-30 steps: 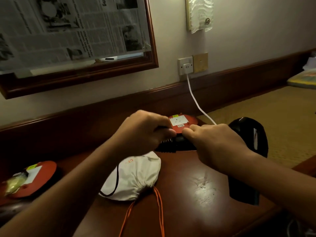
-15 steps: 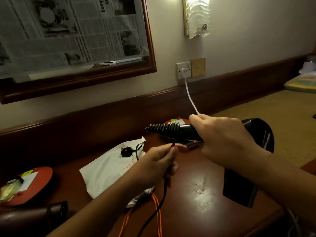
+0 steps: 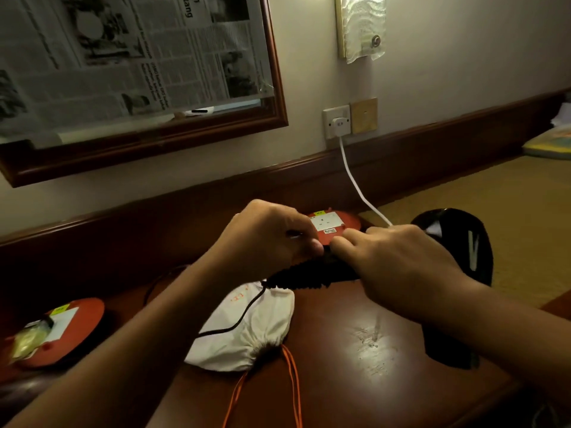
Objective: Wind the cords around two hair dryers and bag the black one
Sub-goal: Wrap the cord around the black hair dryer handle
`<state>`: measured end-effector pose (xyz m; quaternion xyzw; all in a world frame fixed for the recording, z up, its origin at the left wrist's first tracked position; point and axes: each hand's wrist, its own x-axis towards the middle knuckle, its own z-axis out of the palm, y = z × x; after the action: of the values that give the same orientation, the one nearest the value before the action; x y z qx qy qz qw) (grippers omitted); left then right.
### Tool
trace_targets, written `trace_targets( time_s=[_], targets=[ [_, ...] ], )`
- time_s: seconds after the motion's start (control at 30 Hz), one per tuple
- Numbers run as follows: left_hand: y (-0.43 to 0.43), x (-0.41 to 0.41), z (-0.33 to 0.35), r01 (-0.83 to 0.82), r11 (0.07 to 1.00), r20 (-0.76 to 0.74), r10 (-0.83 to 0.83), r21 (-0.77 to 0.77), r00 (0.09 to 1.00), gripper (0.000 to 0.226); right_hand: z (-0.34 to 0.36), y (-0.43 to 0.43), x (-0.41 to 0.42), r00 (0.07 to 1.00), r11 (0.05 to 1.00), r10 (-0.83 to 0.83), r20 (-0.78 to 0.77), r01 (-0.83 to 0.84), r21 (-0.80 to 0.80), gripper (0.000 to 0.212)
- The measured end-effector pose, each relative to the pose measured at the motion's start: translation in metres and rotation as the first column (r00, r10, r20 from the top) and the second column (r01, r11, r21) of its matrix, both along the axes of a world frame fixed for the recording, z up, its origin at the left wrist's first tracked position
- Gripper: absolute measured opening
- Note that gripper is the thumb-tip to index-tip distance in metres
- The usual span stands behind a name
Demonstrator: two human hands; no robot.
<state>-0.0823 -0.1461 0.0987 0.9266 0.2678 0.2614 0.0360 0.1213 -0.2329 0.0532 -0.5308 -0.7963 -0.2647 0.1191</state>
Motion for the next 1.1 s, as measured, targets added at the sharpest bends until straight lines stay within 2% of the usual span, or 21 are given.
trace_targets(
  time_s=[0.1, 0.17, 0.23, 0.27, 0.33, 0.4, 0.5, 0.57, 0.63, 0.67, 0.73, 0.77, 0.87, 0.93, 1.0, 1.03, 1.1],
  targets=[
    [0.011, -0.004, -0.003, 0.169, 0.946, 0.174, -0.124, -0.278, 0.977, 0.011, 0.011, -0.011, 0.006, 0.999, 0.997, 0.043, -0.028, -0.041, 0.061, 0.022],
    [0.013, -0.005, -0.015, 0.295, 0.843, 0.317, -0.157, -0.450, 0.935, 0.021, 0.015, -0.017, 0.008, 0.996, 0.994, 0.059, -0.060, -0.052, 0.100, 0.024],
    [0.012, -0.003, -0.029, 0.381, 0.740, 0.427, -0.140, -0.554, 0.893, 0.030, 0.018, -0.019, 0.009, 0.996, 0.992, 0.064, -0.069, -0.055, 0.118, 0.027],
    [0.011, 0.000, -0.035, 0.387, 0.720, 0.439, -0.127, -0.576, 0.890, 0.032, 0.018, -0.019, 0.010, 0.995, 0.991, 0.066, -0.069, -0.057, 0.124, 0.029],
    [0.007, 0.001, -0.045, 0.286, 0.771, 0.331, -0.104, -0.569, 0.938, 0.019, 0.018, -0.017, 0.014, 0.996, 0.990, 0.068, -0.055, -0.061, 0.129, 0.030],
    [0.001, 0.004, -0.053, 0.132, 0.850, 0.168, -0.051, -0.510, 0.984, 0.040, 0.018, -0.014, 0.018, 0.996, 0.991, 0.061, -0.059, -0.054, 0.119, 0.031],
    [-0.004, 0.006, -0.073, -0.068, 0.870, 0.042, 0.101, -0.488, 0.994, 0.029, 0.014, -0.011, 0.017, 0.995, 0.997, 0.039, -0.096, -0.032, 0.077, 0.031],
    [-0.004, 0.006, -0.080, -0.143, 0.859, -0.071, 0.124, -0.492, 0.990, 0.024, 0.011, -0.010, 0.013, 0.995, 0.998, 0.046, -0.093, -0.042, 0.043, 0.026],
    [-0.006, 0.006, -0.080, -0.206, 0.878, -0.216, 0.122, -0.431, 0.969, 0.030, 0.009, -0.010, 0.008, 0.993, 0.998, 0.051, -0.110, -0.048, 0.030, 0.024],
    [-0.011, 0.007, -0.078, -0.187, 0.889, -0.203, 0.108, -0.419, 0.973, 0.033, 0.010, -0.009, 0.008, 0.990, 0.999, 0.032, -0.134, -0.028, 0.031, 0.025],
    [-0.024, 0.011, -0.077, -0.067, 0.885, 0.010, 0.081, -0.461, 0.997, 0.034, 0.014, -0.005, 0.008, 0.981, 0.998, -0.049, -0.185, 0.055, 0.031, 0.029],
    [-0.032, 0.013, -0.077, -0.067, 0.905, 0.021, 0.083, -0.420, 0.996, 0.032, 0.016, -0.003, 0.008, 0.973, 0.994, -0.097, -0.208, 0.104, 0.021, 0.033],
    [-0.055, 0.013, -0.075, -0.124, 0.973, -0.133, 0.099, -0.194, 0.986, 0.036, 0.019, 0.005, 0.010, 0.955, 0.977, -0.213, -0.206, 0.212, -0.023, 0.029],
    [-0.055, 0.009, -0.060, -0.135, 0.991, -0.139, 0.136, 0.019, 0.981, 0.034, 0.020, 0.010, 0.010, 0.952, 0.969, -0.246, -0.183, 0.243, -0.036, 0.026],
    [-0.051, 0.010, -0.036, -0.106, 0.966, -0.100, 0.133, 0.237, 0.986, 0.047, 0.021, 0.014, 0.007, 0.949, 0.961, -0.275, -0.155, 0.268, -0.067, 0.024],
    [-0.046, 0.011, -0.026, -0.087, 0.955, -0.065, 0.110, 0.285, 0.992, 0.050, 0.021, 0.014, 0.004, 0.954, 0.962, -0.271, -0.128, 0.263, -0.076, 0.023],
    [-0.031, 0.009, -0.009, -0.051, 0.960, -0.030, 0.061, 0.277, 0.998, 0.040, 0.017, 0.012, -0.002, 0.976, 0.977, -0.209, -0.066, 0.205, -0.065, 0.021]
  ],
)
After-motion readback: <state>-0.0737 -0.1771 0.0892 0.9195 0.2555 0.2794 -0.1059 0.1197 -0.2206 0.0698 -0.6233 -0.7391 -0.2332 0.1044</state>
